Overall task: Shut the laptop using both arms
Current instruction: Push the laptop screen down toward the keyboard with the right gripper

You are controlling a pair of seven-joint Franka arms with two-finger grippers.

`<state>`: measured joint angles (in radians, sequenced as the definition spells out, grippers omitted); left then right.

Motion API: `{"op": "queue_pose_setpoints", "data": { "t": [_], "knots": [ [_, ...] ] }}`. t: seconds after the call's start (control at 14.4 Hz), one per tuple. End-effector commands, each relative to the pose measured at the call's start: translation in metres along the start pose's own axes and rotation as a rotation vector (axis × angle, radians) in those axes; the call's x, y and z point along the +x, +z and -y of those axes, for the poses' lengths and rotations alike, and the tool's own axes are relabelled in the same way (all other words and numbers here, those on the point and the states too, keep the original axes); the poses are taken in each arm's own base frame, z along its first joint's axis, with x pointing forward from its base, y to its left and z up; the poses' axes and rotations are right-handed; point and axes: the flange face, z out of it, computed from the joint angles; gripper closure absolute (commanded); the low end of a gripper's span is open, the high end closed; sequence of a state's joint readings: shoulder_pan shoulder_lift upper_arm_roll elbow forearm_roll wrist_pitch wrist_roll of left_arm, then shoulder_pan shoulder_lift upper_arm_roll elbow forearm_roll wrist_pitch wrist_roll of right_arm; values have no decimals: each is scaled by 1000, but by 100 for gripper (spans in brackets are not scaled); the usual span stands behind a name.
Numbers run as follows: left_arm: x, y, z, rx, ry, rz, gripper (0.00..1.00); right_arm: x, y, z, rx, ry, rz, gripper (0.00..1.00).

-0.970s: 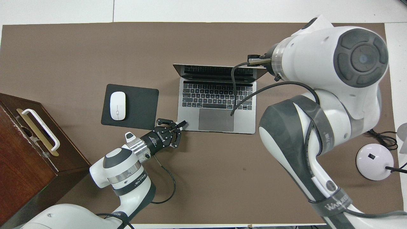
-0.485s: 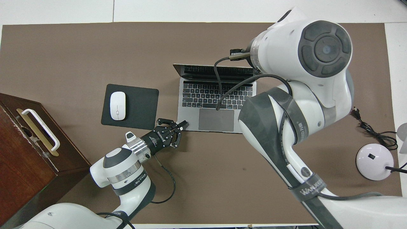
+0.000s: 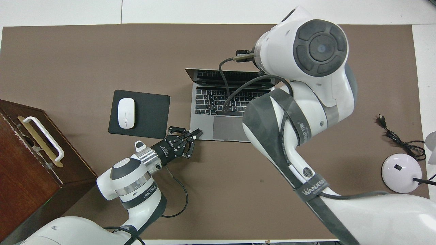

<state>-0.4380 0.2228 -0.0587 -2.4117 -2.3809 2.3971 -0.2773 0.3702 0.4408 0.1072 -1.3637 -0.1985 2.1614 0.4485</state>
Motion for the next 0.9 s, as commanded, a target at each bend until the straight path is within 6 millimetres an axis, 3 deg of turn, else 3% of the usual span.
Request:
{"op": "queue_pose_setpoints", "data": {
  "t": [0.0, 0.35, 0.83],
  "knots": [
    [12, 5, -5, -18, 22, -1, 100, 14, 4, 11, -18, 9, -4, 100],
    [29, 9, -4, -8, 43, 8, 100, 13, 23, 13, -44, -7, 8, 100],
    [30, 6, -11, -23, 39, 15, 100, 8, 43, 15, -51, -16, 37, 100]
  ]
}}
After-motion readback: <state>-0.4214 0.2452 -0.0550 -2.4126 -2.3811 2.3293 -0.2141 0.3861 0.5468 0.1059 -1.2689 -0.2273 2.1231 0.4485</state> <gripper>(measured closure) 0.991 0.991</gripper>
